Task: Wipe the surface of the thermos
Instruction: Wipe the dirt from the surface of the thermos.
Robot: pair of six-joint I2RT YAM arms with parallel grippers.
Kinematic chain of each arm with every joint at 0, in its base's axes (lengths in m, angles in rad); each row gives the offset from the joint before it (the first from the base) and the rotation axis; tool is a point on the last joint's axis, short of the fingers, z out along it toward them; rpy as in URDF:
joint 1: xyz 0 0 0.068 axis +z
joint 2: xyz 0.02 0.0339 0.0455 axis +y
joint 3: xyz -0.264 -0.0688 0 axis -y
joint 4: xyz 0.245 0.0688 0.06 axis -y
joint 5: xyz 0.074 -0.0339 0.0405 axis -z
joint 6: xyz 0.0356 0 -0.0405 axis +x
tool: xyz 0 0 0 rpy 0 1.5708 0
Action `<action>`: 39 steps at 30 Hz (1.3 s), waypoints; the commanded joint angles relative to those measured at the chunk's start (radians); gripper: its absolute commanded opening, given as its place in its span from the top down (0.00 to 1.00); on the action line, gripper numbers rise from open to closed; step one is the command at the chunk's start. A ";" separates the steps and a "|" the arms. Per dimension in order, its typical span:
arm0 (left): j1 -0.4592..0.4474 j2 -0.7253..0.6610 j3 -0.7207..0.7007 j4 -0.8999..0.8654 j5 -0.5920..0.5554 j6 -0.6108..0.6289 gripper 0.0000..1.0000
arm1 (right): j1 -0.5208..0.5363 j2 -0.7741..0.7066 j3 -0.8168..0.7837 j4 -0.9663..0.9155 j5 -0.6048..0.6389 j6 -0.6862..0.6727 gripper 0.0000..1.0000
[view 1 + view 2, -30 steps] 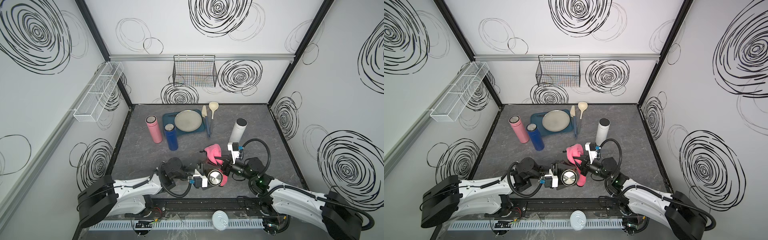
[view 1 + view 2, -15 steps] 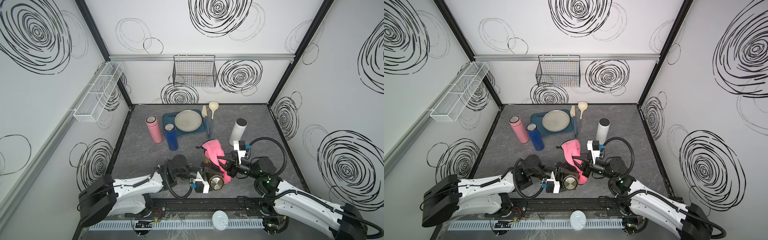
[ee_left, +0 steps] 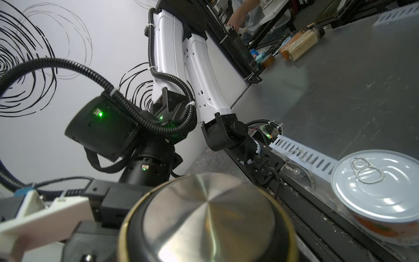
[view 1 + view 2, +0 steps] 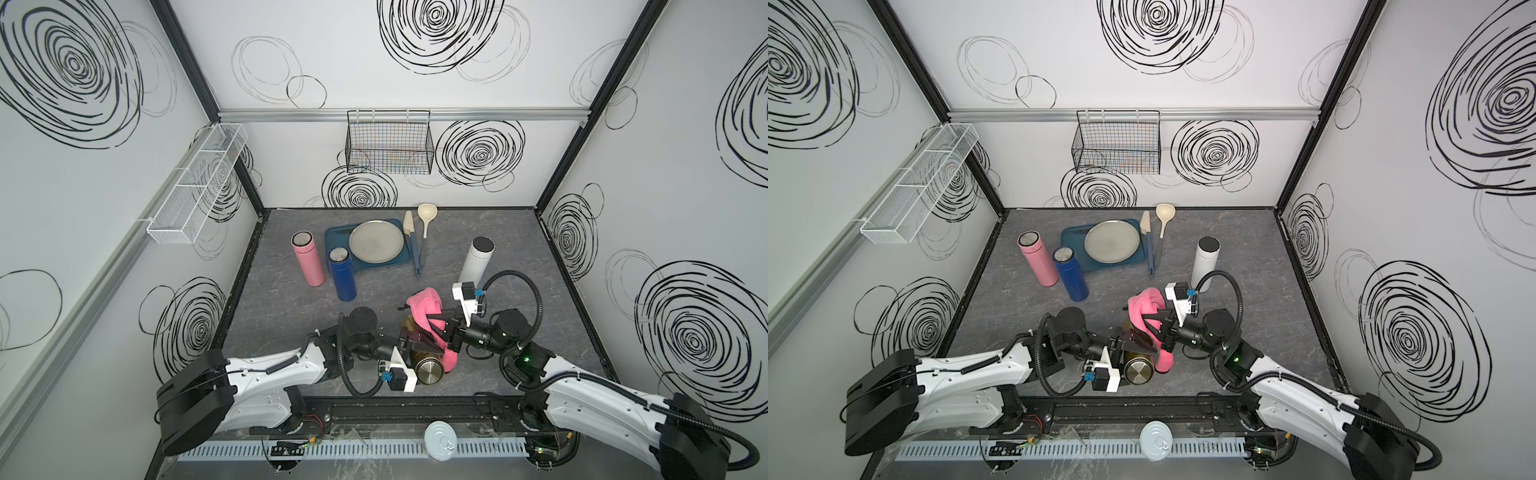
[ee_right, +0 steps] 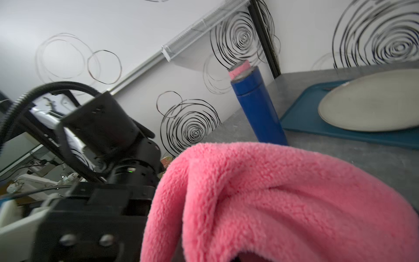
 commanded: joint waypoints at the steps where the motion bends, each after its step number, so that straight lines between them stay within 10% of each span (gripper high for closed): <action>1: 0.015 0.003 0.040 0.069 0.053 0.085 1.00 | 0.022 -0.018 0.036 0.012 -0.038 -0.037 1.00; 29: 0.007 -0.027 0.082 -0.225 0.116 0.334 1.00 | 0.011 0.288 0.000 0.034 0.051 -0.053 1.00; 39: 0.005 -0.027 0.088 -0.220 0.090 0.328 1.00 | 0.131 0.087 0.094 -0.095 0.087 -0.150 1.00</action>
